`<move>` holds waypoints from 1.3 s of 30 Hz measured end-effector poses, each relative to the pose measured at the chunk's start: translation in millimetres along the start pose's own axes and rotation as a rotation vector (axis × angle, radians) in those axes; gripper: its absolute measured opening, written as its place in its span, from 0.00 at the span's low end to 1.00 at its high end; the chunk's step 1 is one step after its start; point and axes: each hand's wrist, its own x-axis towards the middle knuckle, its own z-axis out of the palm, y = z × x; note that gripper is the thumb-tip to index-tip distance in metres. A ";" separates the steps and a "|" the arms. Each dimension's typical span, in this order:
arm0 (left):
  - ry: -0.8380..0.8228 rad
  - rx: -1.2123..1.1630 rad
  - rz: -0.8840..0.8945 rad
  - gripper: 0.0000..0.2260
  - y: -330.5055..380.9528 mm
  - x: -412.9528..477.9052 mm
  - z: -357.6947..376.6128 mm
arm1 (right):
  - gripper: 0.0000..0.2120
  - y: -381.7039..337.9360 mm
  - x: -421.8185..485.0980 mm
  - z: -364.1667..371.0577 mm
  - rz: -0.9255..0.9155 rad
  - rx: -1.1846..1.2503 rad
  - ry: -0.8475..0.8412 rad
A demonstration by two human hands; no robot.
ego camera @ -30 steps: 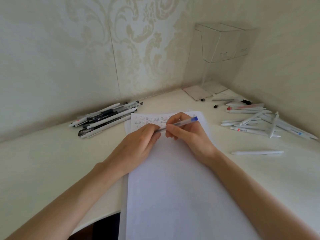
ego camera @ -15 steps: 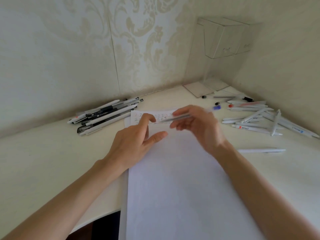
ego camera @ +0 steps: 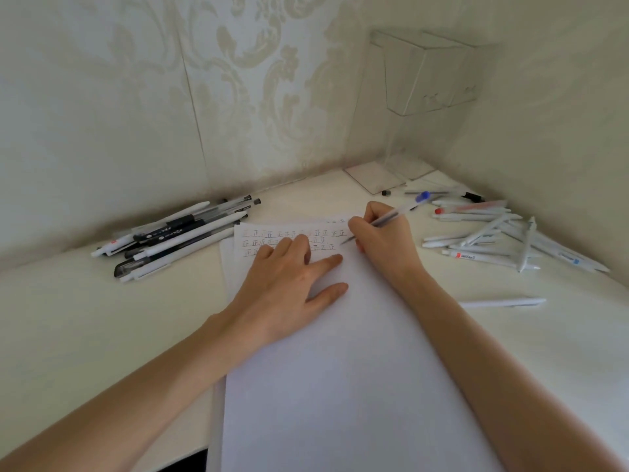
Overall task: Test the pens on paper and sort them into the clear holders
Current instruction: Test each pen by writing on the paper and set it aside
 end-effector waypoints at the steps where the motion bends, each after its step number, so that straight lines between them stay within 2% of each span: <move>1: 0.003 0.002 0.003 0.28 -0.4 0.4 0.7 | 0.10 1.0 0.2 0.2 -0.003 0.003 0.003; 30: 0.035 -0.030 0.010 0.24 1.2 1.0 3.0 | 0.08 1.5 -1.8 0.6 -0.036 -0.030 -0.017; 36: 0.046 -0.269 -0.007 0.19 1.6 -2.4 -0.2 | 0.09 -0.5 -4.8 0.3 -0.023 -0.003 -0.061; 39: 0.051 -0.369 0.005 0.23 -2.3 -3.8 2.0 | 0.13 -0.2 -3.7 1.8 -0.028 -0.016 -0.034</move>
